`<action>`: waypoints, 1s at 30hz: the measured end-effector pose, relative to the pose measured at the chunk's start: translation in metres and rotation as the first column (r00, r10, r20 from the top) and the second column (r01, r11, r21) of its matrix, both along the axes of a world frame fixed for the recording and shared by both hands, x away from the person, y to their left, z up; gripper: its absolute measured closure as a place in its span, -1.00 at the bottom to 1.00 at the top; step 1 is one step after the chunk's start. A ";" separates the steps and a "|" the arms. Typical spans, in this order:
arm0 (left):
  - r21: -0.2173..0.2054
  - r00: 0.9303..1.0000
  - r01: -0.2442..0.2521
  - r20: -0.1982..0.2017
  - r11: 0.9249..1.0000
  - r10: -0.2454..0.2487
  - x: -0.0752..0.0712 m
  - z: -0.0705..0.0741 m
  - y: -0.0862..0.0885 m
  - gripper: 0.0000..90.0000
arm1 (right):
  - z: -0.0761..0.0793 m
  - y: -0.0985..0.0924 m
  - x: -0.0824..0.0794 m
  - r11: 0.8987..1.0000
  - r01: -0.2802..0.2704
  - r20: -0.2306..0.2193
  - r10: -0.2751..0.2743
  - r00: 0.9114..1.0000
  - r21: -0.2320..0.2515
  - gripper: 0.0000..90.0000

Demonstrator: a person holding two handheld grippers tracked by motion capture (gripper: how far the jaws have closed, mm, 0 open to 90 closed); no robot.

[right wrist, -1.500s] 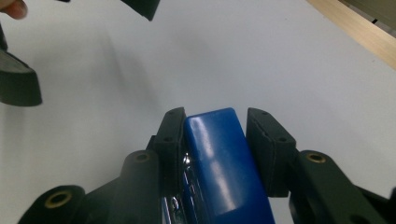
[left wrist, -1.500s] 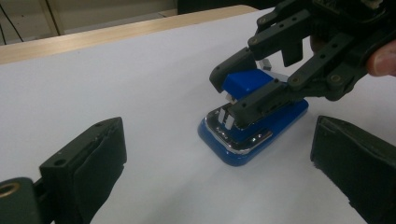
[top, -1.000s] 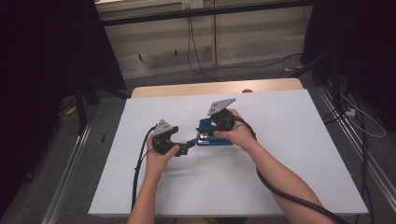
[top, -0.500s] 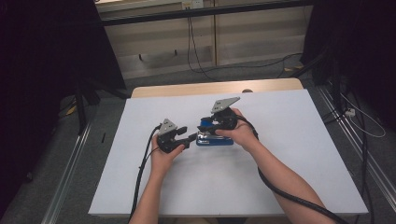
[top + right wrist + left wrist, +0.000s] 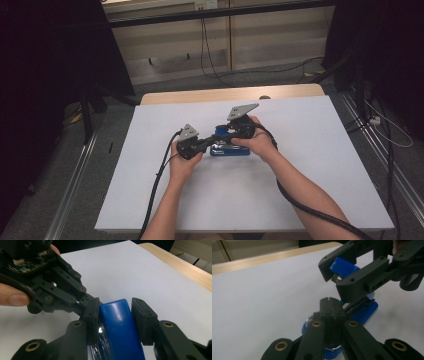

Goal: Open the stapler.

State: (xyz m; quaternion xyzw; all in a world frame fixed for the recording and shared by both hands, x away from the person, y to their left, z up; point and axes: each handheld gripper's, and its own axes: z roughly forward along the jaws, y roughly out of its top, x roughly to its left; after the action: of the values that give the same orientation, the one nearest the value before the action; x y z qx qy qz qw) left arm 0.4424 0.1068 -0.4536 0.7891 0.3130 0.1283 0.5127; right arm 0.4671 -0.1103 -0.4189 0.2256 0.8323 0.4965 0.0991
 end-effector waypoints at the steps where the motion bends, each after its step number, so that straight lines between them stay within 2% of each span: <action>1: -0.009 1.000 -0.001 -0.001 1.000 0.001 0.001 -0.001 0.000 1.00 | 0.000 0.000 0.000 1.000 0.000 0.000 0.000 1.000 0.002 0.33; 7: -0.023 1.000 0.006 -0.009 1.000 -0.006 0.002 -0.004 -0.002 1.00 | -0.001 0.000 0.000 1.000 0.011 -0.015 -0.011 1.000 0.017 0.31; 15: -0.030 1.000 0.013 -0.015 0.999 -0.013 0.003 -0.005 -0.001 1.00 | -0.003 0.002 -0.001 1.000 0.016 -0.023 -0.016 1.000 0.004 0.28; 18: -0.024 1.000 0.011 -0.019 1.000 -0.012 0.003 -0.006 -0.001 1.00 | -0.003 0.001 -0.001 1.000 0.023 -0.031 -0.023 0.999 0.013 0.13; 23: -0.030 0.999 0.014 -0.028 0.999 -0.014 0.004 -0.006 0.000 1.00 | -0.001 -0.004 -0.005 0.999 0.042 -0.027 -0.041 0.999 0.033 0.07; 26: -0.038 1.000 0.011 -0.029 0.999 -0.012 0.004 -0.005 0.000 1.00 | 0.001 -0.008 -0.010 0.999 0.047 -0.016 -0.046 0.999 0.027 0.11; 30: -0.033 1.000 0.009 -0.030 0.999 -0.010 0.004 -0.004 0.000 1.00 | 0.004 -0.014 -0.020 0.997 0.054 -0.002 -0.054 0.999 0.049 0.24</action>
State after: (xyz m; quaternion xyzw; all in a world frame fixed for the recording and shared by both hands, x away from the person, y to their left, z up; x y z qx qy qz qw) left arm 0.4463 0.1065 -0.4576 0.7839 0.3191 0.1090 0.5213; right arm 0.4475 -0.1244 -0.4147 0.2505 0.8136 0.5139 0.1063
